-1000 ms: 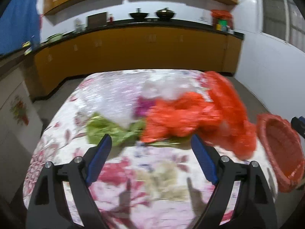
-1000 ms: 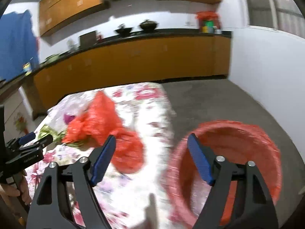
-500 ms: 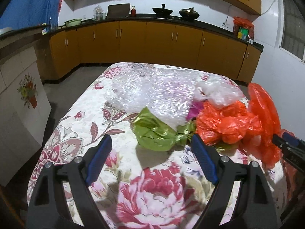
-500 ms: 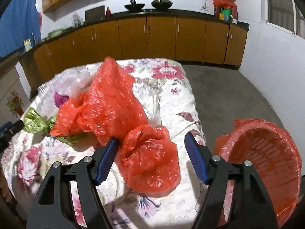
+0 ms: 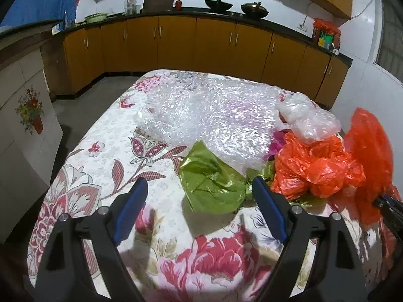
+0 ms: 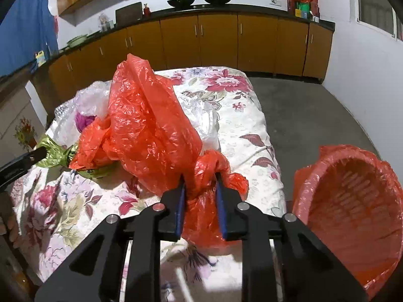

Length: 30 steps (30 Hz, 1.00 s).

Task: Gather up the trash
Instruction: 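Grasp the red plastic bag with right tool while left tool grasps yellow-green bag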

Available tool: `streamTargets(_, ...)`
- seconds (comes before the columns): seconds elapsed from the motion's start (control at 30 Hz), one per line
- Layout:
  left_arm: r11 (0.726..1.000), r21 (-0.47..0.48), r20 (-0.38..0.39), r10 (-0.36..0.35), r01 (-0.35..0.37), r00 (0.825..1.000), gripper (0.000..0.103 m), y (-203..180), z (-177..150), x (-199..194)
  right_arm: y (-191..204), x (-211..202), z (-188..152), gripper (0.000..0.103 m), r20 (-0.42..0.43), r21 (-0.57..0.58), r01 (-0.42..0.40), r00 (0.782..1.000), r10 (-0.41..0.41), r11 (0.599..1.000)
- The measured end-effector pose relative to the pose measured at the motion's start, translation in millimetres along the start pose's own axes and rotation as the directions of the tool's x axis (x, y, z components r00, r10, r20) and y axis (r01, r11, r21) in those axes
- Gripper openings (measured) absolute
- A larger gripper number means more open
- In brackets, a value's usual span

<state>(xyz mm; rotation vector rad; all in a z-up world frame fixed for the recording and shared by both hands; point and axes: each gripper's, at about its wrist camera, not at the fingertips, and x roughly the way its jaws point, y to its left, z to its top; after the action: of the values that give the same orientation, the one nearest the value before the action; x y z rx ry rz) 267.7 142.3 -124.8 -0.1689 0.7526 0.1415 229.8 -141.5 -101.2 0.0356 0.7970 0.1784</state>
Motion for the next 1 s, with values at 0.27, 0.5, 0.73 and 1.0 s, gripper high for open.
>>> streamTargets(0.27, 0.996, -0.077, -0.113, -0.06, 0.051, 0.992, 0.055, 16.2, 2.4, 38.0, -4.7, -8.2, -4.7, 0.02, 0.002, 0.018, -0.007, 1.0, 0.007, 1.0)
streamTargets(0.5, 0.99, -0.063, -0.089, -0.129, 0.123, 0.988, 0.005, 15.5, 0.3, 33.0, -6.7, -14.7, -7.4, 0.02, 0.005, 0.018, -0.002, 1.0, 0.002, 1.0)
streamTargets(0.73, 0.991, -0.018, -0.005, -0.13, 0.13, 0.991, 0.003, 10.5, -2.5, -8.8, -7.1, -29.5, -8.5, 0.02, 0.026, 0.008, 0.006, 1.0, -0.006, 1.0)
streamTargets(1.0, 0.985, 0.023, 0.107, -0.174, 0.172, 0.979, 0.003, 4.8, 7.1, -77.4, -6.2, -58.5, -7.4, 0.02, 0.07, 0.012, -0.006, 0.998, 0.005, 1.0)
